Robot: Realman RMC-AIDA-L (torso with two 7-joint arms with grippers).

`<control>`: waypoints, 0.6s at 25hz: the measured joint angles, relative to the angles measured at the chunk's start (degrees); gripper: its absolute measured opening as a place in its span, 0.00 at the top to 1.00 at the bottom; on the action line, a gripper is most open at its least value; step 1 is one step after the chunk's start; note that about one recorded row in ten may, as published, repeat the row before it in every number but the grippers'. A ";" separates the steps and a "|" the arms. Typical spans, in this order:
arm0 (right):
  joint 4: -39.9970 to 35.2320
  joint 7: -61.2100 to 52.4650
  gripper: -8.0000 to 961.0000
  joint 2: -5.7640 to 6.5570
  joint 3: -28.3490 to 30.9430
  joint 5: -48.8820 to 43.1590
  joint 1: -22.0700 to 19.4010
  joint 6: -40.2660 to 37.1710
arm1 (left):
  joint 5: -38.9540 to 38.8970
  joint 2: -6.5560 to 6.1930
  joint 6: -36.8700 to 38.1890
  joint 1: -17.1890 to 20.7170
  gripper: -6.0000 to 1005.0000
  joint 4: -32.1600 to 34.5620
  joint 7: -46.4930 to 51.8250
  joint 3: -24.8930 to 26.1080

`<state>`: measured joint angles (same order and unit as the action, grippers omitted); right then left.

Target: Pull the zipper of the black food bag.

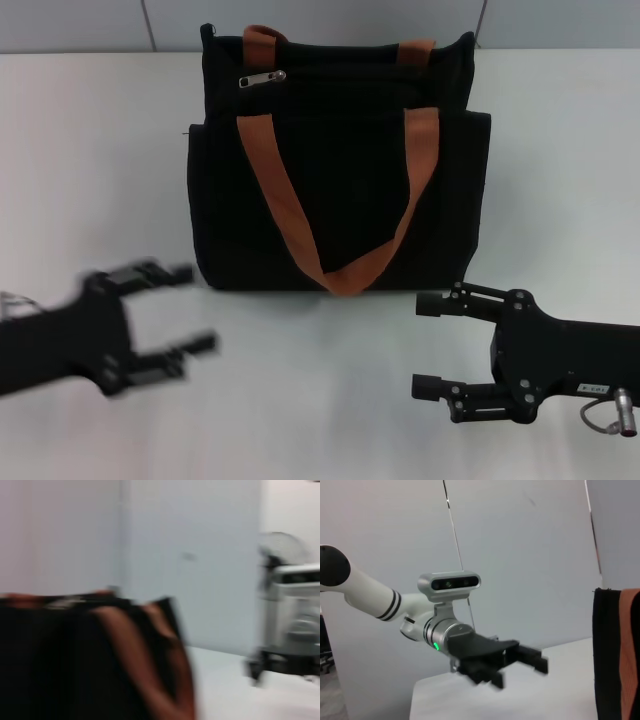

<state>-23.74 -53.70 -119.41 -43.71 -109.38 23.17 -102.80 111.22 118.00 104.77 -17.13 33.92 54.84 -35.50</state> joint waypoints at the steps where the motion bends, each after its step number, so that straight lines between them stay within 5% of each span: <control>1: 0.06 -0.06 0.13 0.00 -0.10 0.00 -0.03 0.01 | -0.29 -0.18 -0.37 0.52 0.26 -0.09 0.24 3.89; 3: 0.37 -0.08 0.13 -0.02 0.21 0.00 -0.42 0.06 | -3.30 0.00 -1.70 1.19 0.26 -1.83 0.51 17.24; 7: 1.93 0.32 0.13 -0.09 0.29 0.07 -0.03 0.11 | -6.75 0.59 -6.14 -0.80 0.27 -4.86 0.69 25.07; 11: 3.51 0.95 0.13 -0.08 0.30 0.20 0.40 0.16 | -6.33 0.60 -12.81 -6.06 0.27 -8.32 0.40 22.78; 15: 7.42 6.44 0.13 -0.15 0.32 1.73 0.39 -0.10 | -5.88 0.85 -18.88 -10.77 0.28 -10.59 0.38 14.48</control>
<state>-16.32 -47.26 -119.57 -43.39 -107.65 23.56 -102.90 105.35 118.84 85.89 -27.91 23.32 55.23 -21.01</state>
